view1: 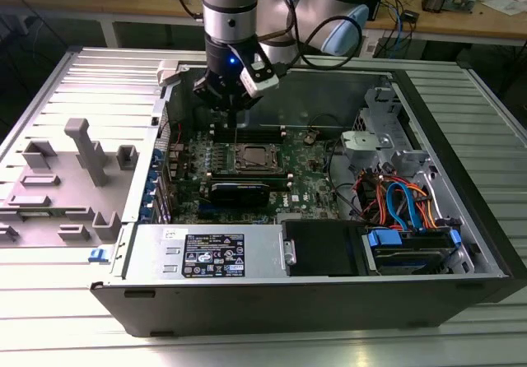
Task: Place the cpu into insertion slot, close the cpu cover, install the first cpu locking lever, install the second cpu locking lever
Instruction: 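Install the first cpu locking lever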
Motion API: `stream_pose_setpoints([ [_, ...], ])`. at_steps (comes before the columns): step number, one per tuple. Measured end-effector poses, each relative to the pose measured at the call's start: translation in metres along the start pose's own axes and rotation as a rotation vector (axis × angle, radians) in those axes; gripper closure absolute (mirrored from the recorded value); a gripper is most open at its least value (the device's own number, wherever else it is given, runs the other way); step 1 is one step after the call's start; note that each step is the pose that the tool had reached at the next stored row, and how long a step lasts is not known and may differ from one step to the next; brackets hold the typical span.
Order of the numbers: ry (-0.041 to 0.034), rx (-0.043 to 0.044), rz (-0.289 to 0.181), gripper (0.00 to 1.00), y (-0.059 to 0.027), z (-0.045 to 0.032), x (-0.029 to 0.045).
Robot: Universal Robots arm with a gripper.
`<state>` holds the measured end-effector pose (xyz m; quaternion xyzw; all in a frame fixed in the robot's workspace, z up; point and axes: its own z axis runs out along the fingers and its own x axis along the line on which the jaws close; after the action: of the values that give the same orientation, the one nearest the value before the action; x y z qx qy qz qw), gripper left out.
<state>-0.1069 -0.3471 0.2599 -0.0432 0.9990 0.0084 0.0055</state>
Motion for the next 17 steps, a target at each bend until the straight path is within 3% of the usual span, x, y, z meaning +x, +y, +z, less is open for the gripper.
stream_pose_setpoints([
  [6,-0.0159,0.0052,0.0,0.89,-0.001,0.0043,-0.0109],
  [12,-0.0176,0.0071,0.075,0.89,-0.0006,0.0074,-0.0156],
  [17,-0.0178,0.007,0.079,0.89,0.0033,0.0105,-0.0199],
])
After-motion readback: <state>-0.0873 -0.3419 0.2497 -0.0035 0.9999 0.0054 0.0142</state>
